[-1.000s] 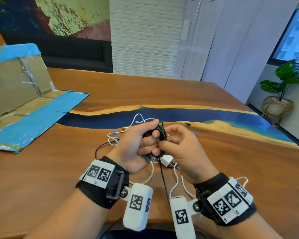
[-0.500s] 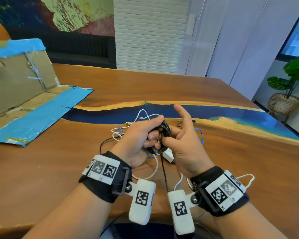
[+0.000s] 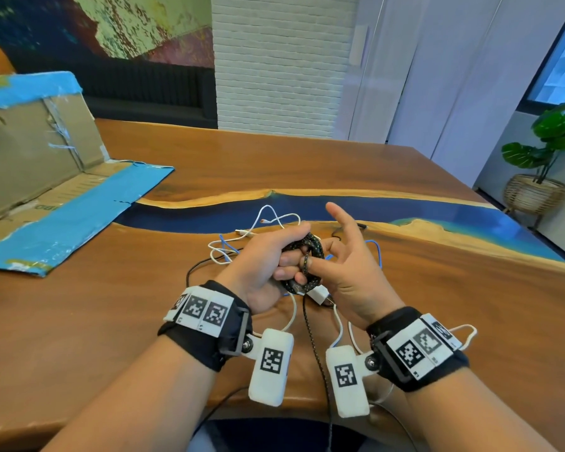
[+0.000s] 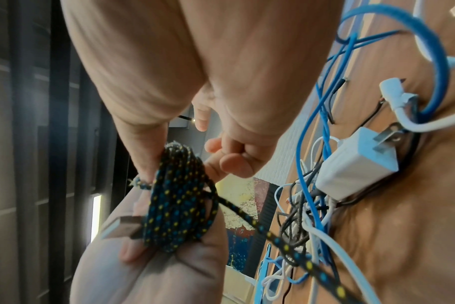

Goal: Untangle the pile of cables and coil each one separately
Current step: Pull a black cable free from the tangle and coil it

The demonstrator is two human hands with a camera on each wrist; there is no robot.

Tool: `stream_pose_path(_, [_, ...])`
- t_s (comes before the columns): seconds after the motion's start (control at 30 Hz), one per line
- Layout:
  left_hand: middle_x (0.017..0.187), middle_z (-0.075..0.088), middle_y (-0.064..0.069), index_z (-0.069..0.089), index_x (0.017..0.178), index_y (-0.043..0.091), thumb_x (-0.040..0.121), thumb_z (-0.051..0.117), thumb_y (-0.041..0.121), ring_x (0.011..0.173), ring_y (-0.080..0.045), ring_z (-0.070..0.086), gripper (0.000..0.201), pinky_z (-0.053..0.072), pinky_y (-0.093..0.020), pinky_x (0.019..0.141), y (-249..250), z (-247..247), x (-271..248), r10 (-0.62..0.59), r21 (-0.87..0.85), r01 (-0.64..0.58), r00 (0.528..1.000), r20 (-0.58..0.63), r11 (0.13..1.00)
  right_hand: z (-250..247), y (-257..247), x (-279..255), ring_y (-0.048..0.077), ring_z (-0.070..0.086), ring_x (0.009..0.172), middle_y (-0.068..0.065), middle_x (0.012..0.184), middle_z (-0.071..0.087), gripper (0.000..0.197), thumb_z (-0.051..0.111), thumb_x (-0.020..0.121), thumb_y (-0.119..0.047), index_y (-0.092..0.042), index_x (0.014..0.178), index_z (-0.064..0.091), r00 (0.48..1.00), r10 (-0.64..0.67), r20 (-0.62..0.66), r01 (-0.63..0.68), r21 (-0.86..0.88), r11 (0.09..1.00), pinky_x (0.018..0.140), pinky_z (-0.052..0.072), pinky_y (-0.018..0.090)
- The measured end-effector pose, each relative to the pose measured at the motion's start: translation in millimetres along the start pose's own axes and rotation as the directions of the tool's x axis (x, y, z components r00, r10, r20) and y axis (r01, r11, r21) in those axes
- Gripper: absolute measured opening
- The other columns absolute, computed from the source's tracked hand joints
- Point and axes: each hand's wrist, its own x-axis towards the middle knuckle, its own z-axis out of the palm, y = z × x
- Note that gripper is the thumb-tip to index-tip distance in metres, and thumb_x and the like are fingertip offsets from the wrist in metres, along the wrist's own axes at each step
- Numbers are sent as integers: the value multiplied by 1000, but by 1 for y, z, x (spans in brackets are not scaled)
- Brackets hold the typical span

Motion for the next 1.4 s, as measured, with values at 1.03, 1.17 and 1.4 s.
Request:
stream_pose_path(1.03, [55, 22, 3, 51, 71, 19, 105, 53, 31, 42, -10, 20, 36, 36, -25, 53, 2, -8, -11, 187, 2, -187, 979, -77, 982, -48, -65, -16, -1, 71, 80, -8, 87, 78, 22, 72, 90, -6, -27, 93, 76, 993, -89, -77, -4, -776, 631, 80, 57, 27])
stream_pose_path(1.17, [57, 23, 1, 48, 71, 18, 107, 51, 31, 45, -12, 22, 38, 32, -32, 60, 2, 6, -10, 268, 145, -254, 960, -86, 956, -26, -52, -23, 14, 73, 90, -5, 96, 77, 57, 83, 79, -4, -34, 124, 66, 998, 10, 63, 38, -712, 701, 89, 60, 39])
stream_pose_path(1.4, [56, 26, 3, 46, 75, 17, 106, 52, 30, 43, -10, 25, 35, 32, -32, 59, 1, 6, -10, 290, 223, -256, 947, -135, 940, -11, -70, -23, 5, 63, 55, -4, 76, 76, 14, 77, 86, -3, -17, 86, 79, 971, -238, 3, 199, -560, 804, 58, 51, 21])
